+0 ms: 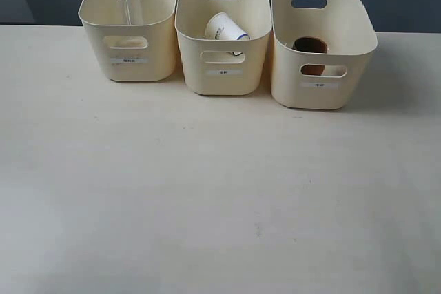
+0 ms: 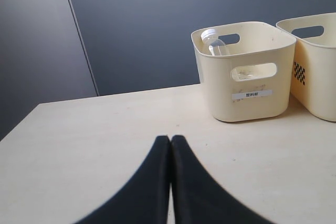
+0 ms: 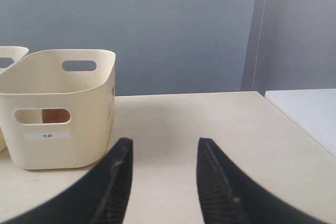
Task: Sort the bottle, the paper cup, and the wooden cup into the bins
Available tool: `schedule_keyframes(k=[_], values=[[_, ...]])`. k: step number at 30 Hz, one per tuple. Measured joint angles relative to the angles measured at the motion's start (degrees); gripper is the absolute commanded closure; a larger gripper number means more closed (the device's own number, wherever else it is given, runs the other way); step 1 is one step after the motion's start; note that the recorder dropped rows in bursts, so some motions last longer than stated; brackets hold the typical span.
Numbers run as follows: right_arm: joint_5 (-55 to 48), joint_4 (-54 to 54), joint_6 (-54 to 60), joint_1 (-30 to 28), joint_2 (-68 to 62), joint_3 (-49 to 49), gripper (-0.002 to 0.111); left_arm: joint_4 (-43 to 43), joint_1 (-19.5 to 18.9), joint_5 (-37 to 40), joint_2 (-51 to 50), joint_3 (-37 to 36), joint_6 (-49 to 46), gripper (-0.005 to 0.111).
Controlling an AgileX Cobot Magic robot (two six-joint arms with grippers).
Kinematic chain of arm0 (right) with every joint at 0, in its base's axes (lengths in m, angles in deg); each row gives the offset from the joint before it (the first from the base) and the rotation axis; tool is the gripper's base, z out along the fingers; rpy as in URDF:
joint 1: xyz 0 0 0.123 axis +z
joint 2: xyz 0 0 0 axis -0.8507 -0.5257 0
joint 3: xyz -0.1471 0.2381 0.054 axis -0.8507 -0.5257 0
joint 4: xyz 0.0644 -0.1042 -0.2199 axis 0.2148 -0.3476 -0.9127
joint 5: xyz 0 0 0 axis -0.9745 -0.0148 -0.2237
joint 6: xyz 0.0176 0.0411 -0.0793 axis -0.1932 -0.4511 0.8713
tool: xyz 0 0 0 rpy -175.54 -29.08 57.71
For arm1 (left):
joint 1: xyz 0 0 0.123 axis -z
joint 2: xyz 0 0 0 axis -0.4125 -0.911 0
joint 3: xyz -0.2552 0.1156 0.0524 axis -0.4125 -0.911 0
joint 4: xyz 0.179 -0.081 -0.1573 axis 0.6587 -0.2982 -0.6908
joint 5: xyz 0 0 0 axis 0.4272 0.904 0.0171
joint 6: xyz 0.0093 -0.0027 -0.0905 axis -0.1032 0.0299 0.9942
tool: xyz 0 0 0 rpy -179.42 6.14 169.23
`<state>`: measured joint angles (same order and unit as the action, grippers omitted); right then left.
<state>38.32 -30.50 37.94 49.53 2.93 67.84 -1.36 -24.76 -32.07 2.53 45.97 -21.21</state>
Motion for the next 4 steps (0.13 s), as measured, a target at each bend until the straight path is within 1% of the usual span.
schedule_keyframes(k=[4], values=[[0.0,0.1,0.0,0.0,0.0,0.0,0.069,0.0,0.0,0.0,0.0,0.0,0.0,0.107]])
